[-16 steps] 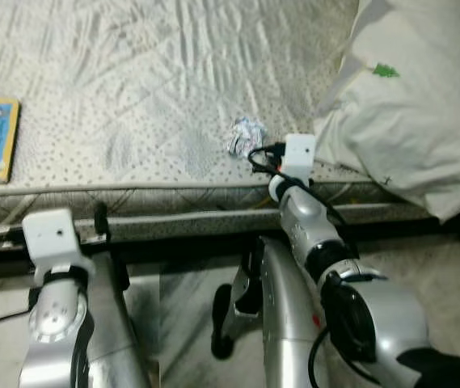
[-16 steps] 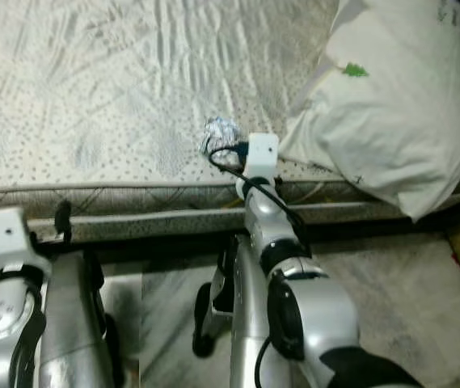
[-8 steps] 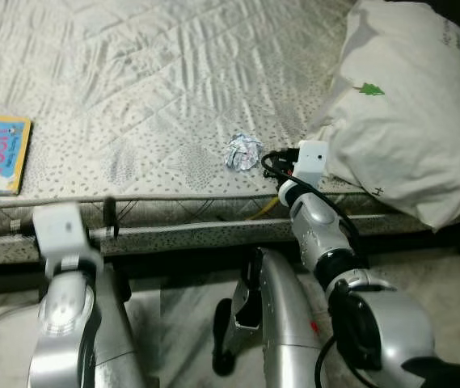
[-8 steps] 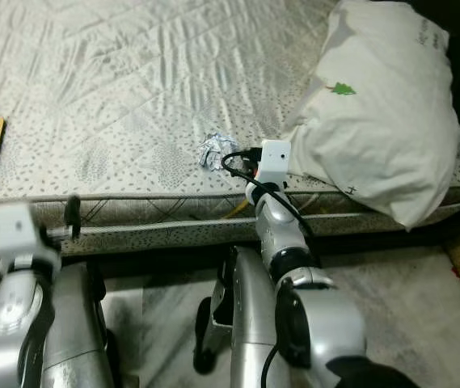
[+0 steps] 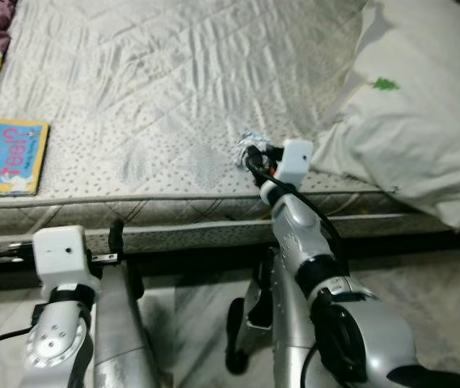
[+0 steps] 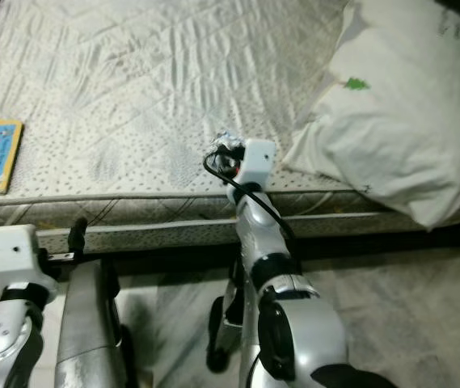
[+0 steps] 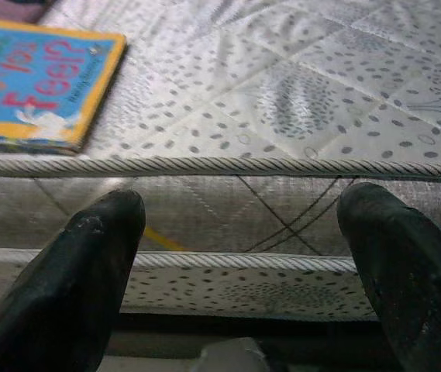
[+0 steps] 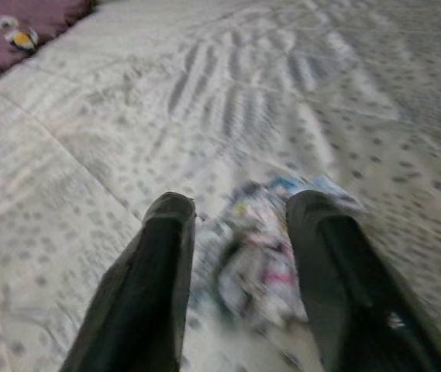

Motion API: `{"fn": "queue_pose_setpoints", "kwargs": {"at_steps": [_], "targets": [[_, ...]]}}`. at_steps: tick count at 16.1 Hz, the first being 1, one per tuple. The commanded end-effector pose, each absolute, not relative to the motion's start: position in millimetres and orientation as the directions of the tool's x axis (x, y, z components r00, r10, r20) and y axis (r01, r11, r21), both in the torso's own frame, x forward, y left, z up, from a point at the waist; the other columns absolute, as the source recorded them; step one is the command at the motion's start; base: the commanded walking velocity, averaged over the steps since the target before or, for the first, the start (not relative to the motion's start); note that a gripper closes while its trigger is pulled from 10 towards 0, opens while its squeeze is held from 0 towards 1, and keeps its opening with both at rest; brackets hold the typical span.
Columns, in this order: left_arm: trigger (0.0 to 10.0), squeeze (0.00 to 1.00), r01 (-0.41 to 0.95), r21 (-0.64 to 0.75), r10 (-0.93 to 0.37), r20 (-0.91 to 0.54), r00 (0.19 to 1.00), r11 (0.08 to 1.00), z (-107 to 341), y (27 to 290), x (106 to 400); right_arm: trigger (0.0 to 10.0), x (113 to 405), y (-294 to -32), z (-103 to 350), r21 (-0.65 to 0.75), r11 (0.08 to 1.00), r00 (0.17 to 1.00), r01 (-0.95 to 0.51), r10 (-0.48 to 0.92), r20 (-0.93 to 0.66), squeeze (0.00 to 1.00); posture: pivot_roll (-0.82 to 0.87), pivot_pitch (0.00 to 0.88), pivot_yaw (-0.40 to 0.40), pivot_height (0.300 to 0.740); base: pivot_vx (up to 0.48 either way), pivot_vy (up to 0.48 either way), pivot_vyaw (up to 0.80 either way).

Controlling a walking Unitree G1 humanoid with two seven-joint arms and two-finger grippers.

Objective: Clean up the room

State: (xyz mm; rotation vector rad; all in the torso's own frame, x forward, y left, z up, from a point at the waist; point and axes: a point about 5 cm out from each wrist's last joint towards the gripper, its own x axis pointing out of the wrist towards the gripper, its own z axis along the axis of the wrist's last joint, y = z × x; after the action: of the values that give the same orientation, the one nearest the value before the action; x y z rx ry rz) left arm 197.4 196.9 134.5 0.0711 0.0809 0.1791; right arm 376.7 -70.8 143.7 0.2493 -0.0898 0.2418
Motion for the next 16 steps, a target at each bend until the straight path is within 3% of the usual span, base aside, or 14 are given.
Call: {"fn": "queue_pose_setpoints", "kwargs": {"at_steps": [1, 6, 13, 15, 16], "targets": [[10.0, 0.00, -0.164, 0.088, 0.172, -0.098, 0.980, 0.983, 137, 198, 185, 10.0, 381, -71, 151, 0.258, 0.942, 0.974, -0.216, 0.188, 0.130, 1.00, 0.28, 0.346, -0.079, 0.487, 0.000, 0.000, 0.00], [10.0, 0.00, -0.153, 0.087, 0.164, -0.129, 0.978, 0.984, 143, 194, 174, 10.0, 386, -53, 165, 0.223, 0.949, 0.972, -0.224, 0.201, 0.118, 1.00, 0.29, 0.397, -0.098, 0.487, 0.000, 0.000, 0.00], [10.0, 0.00, -0.145, 0.069, 0.154, -0.162, 0.975, 0.987, 144, 184, 166, 10.0, 390, -29, 178, 0.054, 0.980, 0.980, -0.191, 0.187, 0.060, 1.00, 0.29, 0.427, -0.127, 0.487, 0.000, 0.000, 0.00], [10.0, 0.00, -0.153, 0.068, 0.162, -0.163, 0.973, 0.986, 144, 184, 165, 10.0, 388, -24, 176, -0.004, 0.988, 0.987, -0.155, 0.155, 0.035, 0.00, 0.30, 0.427, -0.134, 0.487, 0.000, 0.000, 0.00], [10.0, 0.00, -0.154, 0.068, 0.164, -0.165, 0.973, 0.986, 144, 183, 165, 10.0, 387, -20, 173, -0.030, 0.988, 0.989, -0.149, 0.149, 0.017, 0.00, 0.30, 0.425, -0.136, 0.487, 0.000, 0.000, 0.00]]}}
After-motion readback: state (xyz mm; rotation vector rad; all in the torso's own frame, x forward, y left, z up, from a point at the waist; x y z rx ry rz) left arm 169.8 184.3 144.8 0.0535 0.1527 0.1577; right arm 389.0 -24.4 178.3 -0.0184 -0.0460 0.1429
